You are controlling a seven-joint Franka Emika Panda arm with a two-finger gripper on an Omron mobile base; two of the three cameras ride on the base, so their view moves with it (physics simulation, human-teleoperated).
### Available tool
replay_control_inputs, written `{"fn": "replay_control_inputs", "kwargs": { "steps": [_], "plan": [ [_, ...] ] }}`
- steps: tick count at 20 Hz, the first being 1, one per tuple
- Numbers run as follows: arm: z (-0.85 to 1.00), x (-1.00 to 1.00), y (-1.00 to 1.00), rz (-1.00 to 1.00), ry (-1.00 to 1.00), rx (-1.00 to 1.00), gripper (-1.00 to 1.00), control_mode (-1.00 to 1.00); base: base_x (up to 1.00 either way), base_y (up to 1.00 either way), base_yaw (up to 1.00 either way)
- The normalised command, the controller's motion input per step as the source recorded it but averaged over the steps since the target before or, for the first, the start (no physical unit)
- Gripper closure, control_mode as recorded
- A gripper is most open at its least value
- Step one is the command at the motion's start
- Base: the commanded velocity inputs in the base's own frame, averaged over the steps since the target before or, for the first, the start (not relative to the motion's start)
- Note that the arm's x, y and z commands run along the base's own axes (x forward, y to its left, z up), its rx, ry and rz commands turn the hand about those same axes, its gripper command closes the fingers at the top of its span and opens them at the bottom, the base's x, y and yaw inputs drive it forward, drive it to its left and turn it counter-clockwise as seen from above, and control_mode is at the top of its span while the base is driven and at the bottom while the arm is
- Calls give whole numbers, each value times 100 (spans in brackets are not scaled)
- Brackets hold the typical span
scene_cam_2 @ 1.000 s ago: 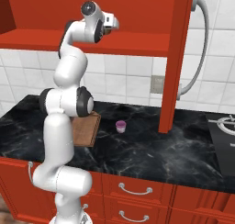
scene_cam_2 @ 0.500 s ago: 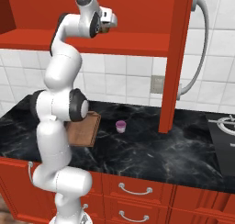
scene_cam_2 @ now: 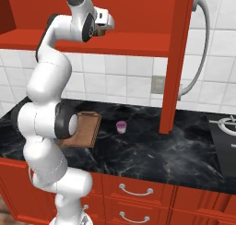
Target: Pick the bread, place it on the cutting board, pick the jam, place it on the counter, and close the cabinet.
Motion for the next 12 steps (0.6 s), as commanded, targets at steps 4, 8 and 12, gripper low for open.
{"fn": "replay_control_inputs", "kwargs": {
  "steps": [4,8,12],
  "plan": [
    [-6,-80,-1,0,-9,0,100,-100,0,0,0],
    [-1,-98,0,0,-8,0,100,-100,0,0,0],
    [0,-100,0,0,0,0,100,-100,0,0,0]
  ]
}}
